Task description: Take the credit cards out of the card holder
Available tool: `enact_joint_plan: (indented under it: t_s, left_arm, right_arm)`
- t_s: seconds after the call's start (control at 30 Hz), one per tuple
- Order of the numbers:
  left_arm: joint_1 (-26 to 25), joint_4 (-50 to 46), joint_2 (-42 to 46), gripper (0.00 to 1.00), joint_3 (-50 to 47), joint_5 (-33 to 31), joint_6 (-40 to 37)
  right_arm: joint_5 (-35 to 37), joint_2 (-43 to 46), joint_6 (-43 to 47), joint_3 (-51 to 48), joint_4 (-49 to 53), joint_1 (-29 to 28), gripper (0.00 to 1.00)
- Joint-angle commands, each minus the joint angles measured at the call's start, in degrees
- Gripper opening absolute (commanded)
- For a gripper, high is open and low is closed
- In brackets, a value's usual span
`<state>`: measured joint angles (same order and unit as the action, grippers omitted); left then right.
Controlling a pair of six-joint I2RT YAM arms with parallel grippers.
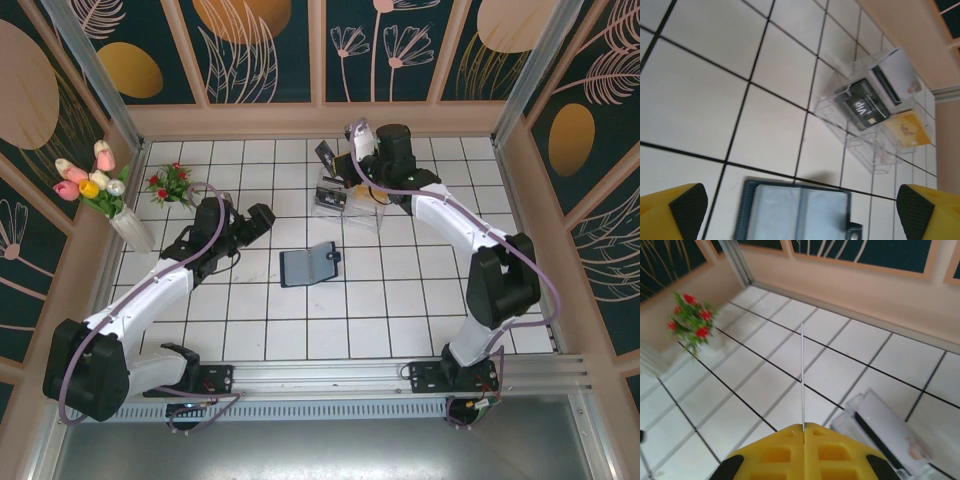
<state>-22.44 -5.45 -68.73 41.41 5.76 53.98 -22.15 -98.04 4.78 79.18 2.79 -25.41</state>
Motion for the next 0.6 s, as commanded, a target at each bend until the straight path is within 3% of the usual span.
enact_joint_plan:
  t_s: [0.0, 0.3, 0.57]
  left_arm:
    - [0.38, -1.14, -0.43, 0.98, -1.68, 2.06, -1.06]
    - [0.37, 0.62, -1.27, 0.98, -4.75, 2.80, -0.71]
    - [0.38, 0.28, -4.43, 0.98, -3.40, 5.27, -0.98]
  right_arm:
    - [-3.88, -4.60, 15.01, 6.30, 8.11, 1.09, 0.00]
    - [-7.19, -11.87, 31.08, 11.50, 16.46, 1.32, 0.00]
    - [-7.81, -16.39, 38.63, 15.13, 22.12, 1.58, 0.00]
